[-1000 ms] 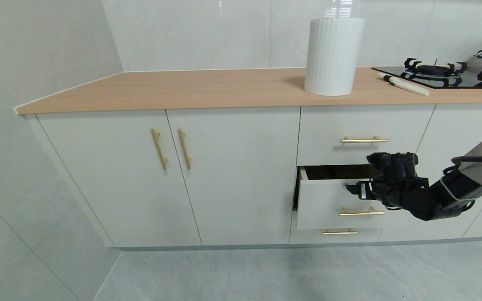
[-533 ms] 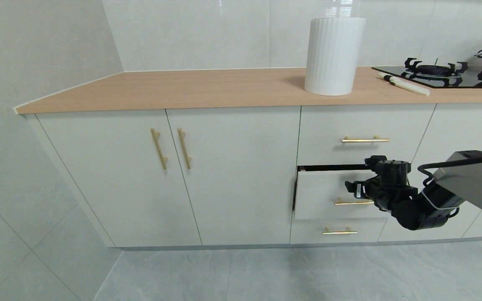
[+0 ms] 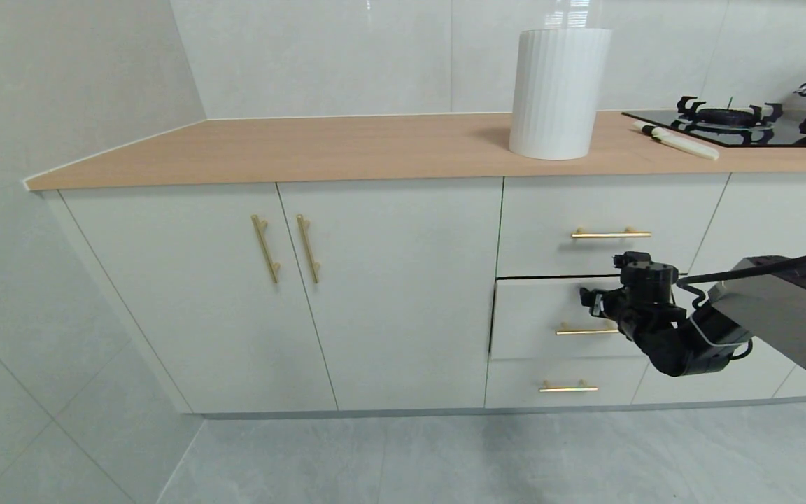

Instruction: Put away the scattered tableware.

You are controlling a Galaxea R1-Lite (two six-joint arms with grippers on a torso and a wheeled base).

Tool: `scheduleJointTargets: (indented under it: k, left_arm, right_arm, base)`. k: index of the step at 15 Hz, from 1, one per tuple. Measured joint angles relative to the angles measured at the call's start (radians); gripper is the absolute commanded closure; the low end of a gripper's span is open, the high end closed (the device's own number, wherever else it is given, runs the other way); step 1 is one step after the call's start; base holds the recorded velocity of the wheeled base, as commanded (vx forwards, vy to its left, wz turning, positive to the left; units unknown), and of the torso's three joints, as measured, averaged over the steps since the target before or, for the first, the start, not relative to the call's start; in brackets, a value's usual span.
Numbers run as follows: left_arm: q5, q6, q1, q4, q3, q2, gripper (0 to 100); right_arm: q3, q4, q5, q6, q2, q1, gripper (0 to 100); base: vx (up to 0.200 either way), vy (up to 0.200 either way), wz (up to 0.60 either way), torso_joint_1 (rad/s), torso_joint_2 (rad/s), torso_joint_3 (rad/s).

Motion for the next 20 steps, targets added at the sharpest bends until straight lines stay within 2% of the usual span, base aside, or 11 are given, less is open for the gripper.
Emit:
scheduleJointTargets:
  k: [3,6,11,14,20]
  left_arm:
    - [0.0,0.0,0.0,0.0,0.0,0.0,0]
    - [0.0,0.0,0.0,0.0,0.0,0.0,0]
    - [0.0,0.0,0.0,0.0,0.0,0.0,0]
    - [0.0,0.0,0.0,0.0,0.0,0.0,0]
    - [0.001,0.0,0.0,0.0,0.0,0.0,0]
  right_arm:
    - [-0.077,-0.008,-0.064,0.035,0.029,0.001,0]
    - [-0.102,-0.017,-0.076,0.037,0.046,-0.001,0]
    - [-0.046,-0.02,-0.074,0.037,0.018,-0.001,0]
    - [0.09,-0.028,-0.067,0.038,-0.112,0.0,0]
    - [0.599,-0.172,-0.066,0.001,-0.594,-0.001,0]
  base:
    - [0.0,0.0,0.0,0.0,0.0,0.0]
    - [0.0,0.0,0.0,0.0,0.0,0.0]
    - [0.0,0.0,0.0,0.0,0.0,0.0]
    - [0.0,0.0,0.0,0.0,0.0,0.0]
    - [0.0,0.0,0.0,0.0,0.0,0.0]
